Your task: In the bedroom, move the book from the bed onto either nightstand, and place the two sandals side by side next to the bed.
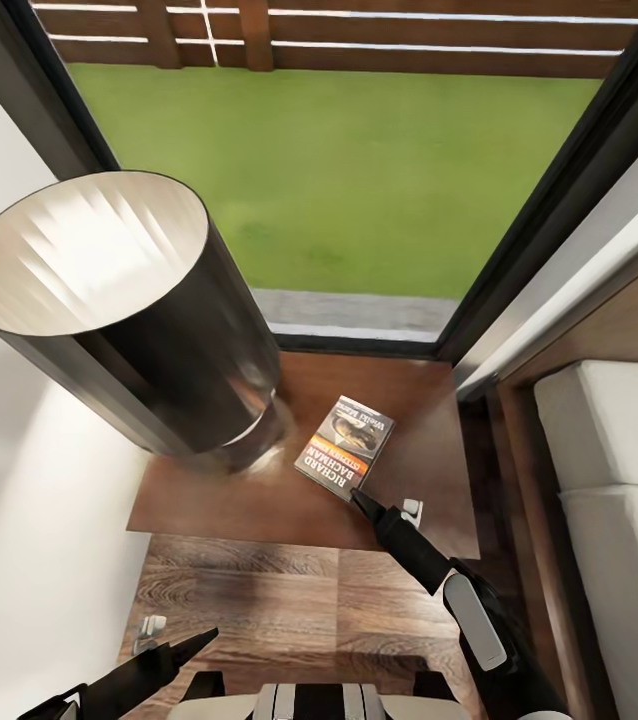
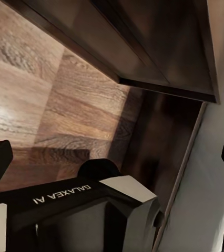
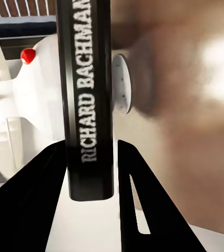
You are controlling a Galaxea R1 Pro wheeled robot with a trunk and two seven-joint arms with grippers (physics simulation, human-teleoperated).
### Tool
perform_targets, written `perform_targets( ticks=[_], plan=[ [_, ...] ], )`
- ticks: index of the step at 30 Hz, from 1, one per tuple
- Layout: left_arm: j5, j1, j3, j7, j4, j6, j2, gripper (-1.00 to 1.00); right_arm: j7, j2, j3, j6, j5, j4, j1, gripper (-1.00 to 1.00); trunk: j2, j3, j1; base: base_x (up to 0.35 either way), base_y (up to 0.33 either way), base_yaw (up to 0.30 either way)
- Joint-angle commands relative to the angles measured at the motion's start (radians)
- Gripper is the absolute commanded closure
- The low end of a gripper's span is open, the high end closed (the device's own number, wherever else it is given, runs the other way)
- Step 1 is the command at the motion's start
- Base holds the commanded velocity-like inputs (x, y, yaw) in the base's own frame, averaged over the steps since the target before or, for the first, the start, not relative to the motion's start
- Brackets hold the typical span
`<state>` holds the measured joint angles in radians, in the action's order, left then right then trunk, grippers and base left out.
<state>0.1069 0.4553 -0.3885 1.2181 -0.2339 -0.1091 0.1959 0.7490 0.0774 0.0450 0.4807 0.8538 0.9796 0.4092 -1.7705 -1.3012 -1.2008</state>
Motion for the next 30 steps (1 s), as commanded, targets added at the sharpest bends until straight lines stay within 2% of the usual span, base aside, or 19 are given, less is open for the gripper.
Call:
perform_targets(
  ticks=[1,5,12,17,25,30],
  plan=[
    [0.008,0.0,0.003,0.003,0.001,-0.011,0.0,-1.0,0.001,0.001,0.003,0.009,0.007,0.0,0.0,1.0,-0.007,-0.004,-0.004,0.0,0.0,0.0],
    [0.008,0.0,0.003,0.003,0.001,-0.011,0.0,-1.0,0.001,0.001,0.003,0.009,0.007,0.0,0.0,1.0,-0.035,-0.016,-0.019,0.0,0.0,0.0],
    [0.008,0.0,0.003,0.003,0.001,-0.011,0.0,-1.0,0.001,0.002,0.003,0.009,0.007,-0.001,0.0,1.0,-0.035,-0.016,-0.019,0.0,0.0,0.0],
    [0.008,0.0,0.003,0.003,0.001,-0.011,0.0,-1.0,0.001,0.001,0.003,0.009,0.007,-0.001,0.0,1.0,-0.07,-0.032,-0.038,0.0,0.0,0.0],
    [0.008,0.0,0.003,0.003,0.001,-0.011,0.0,-1.0,0.001,0.001,0.003,0.009,0.007,-0.001,0.0,1.0,-0.07,-0.032,-0.038,0.0,0.0,0.0],
    [0.008,0.0,0.003,0.003,0.001,-0.011,0.0,-1.0,0.001,0.001,0.003,0.009,0.007,-0.001,0.0,1.0,-0.098,-0.044,-0.054,0.0,0.0,0.0]
  ],
)
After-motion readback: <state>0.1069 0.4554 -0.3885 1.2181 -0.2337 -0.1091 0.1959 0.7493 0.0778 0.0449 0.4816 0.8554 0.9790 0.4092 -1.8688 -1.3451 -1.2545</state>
